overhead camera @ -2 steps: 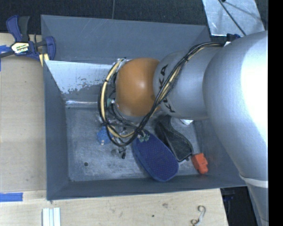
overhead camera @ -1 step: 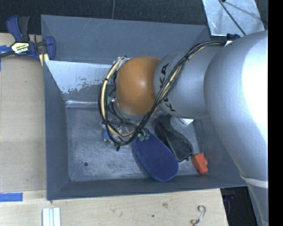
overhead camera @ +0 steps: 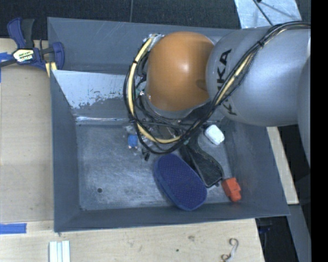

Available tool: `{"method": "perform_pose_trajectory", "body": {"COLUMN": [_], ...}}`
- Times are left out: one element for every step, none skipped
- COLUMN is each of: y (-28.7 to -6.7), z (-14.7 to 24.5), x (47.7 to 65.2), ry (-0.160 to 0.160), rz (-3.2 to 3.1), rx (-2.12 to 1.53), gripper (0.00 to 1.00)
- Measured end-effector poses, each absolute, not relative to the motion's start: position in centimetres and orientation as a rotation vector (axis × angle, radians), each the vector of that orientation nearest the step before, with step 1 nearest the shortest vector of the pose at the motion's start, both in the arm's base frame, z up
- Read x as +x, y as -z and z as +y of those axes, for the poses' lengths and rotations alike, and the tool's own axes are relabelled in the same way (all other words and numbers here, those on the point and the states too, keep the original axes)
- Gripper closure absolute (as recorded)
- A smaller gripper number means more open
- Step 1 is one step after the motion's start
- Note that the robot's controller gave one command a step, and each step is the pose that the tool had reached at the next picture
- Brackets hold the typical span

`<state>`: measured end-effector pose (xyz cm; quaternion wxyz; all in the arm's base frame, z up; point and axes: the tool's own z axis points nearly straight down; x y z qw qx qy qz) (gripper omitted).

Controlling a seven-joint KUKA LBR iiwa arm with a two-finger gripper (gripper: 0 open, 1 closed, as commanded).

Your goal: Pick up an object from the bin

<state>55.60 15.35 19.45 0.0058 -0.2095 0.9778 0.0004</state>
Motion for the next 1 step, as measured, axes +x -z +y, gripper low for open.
{"method": "perform_pose_trajectory", "body": {"y": [-24.01], "z": [16.33], "x": [54.99], "ry": [-0.002], "rz": [3.06], "rx": [-0.673], "gripper": [1.0]}}
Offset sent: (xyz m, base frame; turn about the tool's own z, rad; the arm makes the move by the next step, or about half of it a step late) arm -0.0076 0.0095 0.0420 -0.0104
